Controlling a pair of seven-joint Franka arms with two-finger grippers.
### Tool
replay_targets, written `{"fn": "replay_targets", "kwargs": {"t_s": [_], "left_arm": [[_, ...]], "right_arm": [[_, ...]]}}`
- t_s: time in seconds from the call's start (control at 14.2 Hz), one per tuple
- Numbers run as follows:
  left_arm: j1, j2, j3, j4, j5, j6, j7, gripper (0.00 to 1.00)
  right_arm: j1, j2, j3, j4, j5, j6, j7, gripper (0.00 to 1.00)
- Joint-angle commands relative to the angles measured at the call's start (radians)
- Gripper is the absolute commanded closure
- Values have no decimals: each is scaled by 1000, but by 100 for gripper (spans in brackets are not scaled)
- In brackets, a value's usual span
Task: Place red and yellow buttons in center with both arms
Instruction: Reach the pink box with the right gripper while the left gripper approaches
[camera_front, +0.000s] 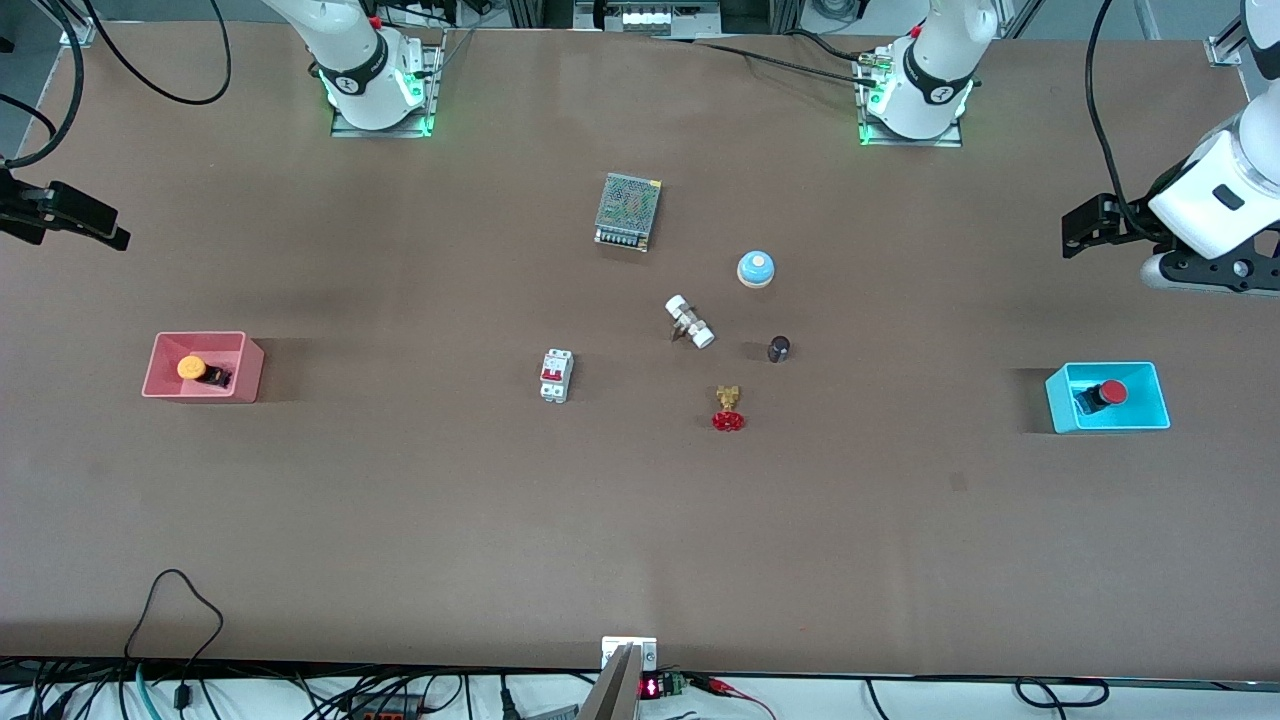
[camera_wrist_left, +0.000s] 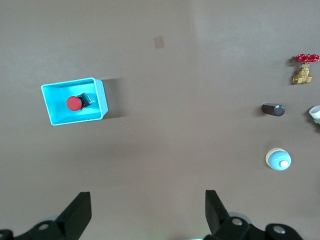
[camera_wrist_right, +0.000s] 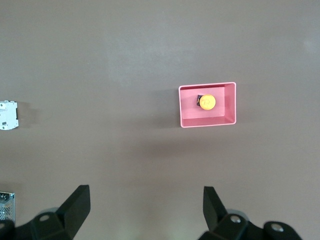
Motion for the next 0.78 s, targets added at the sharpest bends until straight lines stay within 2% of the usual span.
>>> {"fn": "replay_targets", "kwargs": {"t_s": [0.0,0.35,0.71], "left_arm": [[-1,-15,0,0,-15,-12,-7,0],[0,-11,0,2,-15,-12,-7,0],[2,-10,2,3,-13,-9,-7,0]], "right_arm": [[1,-27,0,-25,-11,-10,14,0],[1,-20,1,-19,-14,-10,11,0],[-5,47,1,-36,-41,50,0,0]]}}
